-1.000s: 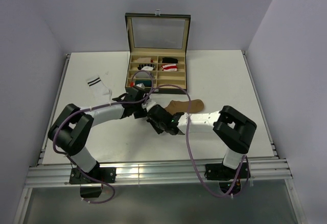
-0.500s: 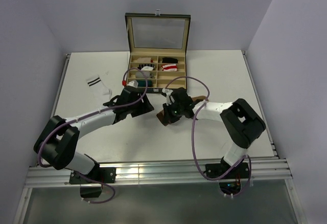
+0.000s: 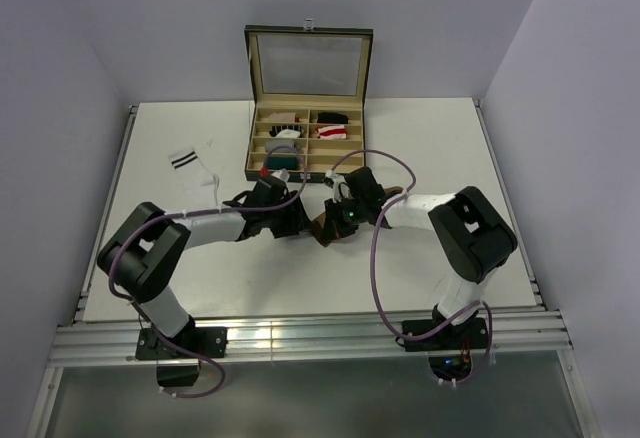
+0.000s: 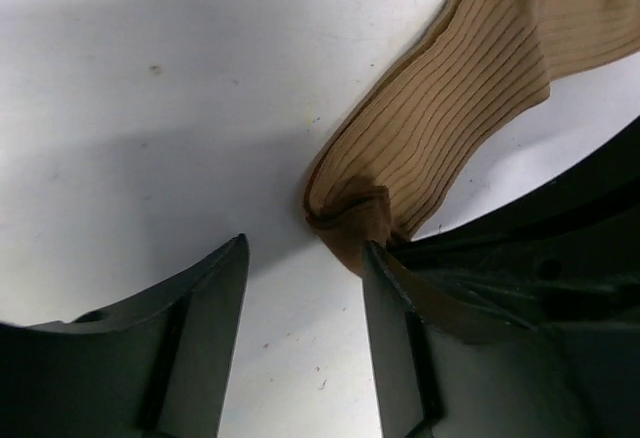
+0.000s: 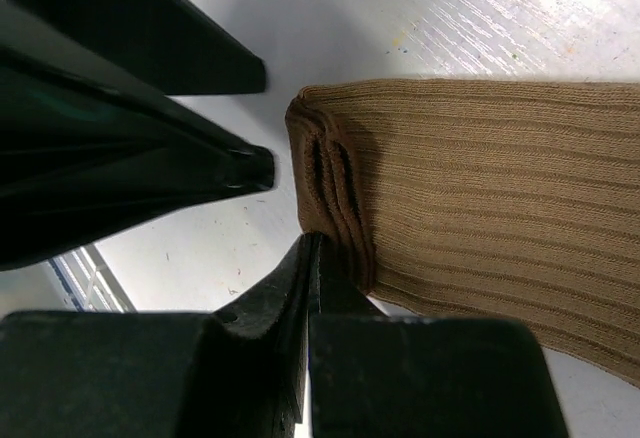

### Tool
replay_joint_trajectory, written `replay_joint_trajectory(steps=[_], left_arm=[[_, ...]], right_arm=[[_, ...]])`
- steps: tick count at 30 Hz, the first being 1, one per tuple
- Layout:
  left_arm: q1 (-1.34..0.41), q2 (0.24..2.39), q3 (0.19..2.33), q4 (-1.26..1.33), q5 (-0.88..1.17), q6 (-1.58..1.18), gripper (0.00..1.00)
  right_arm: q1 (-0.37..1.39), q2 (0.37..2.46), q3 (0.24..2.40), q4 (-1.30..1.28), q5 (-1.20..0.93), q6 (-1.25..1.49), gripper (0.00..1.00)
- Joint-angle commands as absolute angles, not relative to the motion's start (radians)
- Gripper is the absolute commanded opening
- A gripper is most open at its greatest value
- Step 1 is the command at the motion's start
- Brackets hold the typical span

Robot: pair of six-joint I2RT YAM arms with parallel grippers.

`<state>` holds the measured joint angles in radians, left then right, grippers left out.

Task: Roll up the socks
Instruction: Roll the sock at the center of the board.

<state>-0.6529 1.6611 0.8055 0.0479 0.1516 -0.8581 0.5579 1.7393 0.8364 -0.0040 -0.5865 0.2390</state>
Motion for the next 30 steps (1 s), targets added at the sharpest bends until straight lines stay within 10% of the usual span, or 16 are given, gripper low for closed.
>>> replay_joint_trajectory(steps=[1,17,30], left_arm=[[-0.661,1.703,0.862,0.069,0.166,-0.831,0.54],[-0.66,1.819,0.94,-0.048,0.112,-0.785,0.33],[-0.661,1.856,0.994,-0.081,0.109,-0.726,0.34]], right_arm=[[0.552,1.756,0.825,-0.038,-0.571,0.235,0.0],[0.767,1.508,0.733,-0.003,-0.003,0.157,0.4],[0.976,1.571,0.787,0.008,0.366,0.109,0.43]])
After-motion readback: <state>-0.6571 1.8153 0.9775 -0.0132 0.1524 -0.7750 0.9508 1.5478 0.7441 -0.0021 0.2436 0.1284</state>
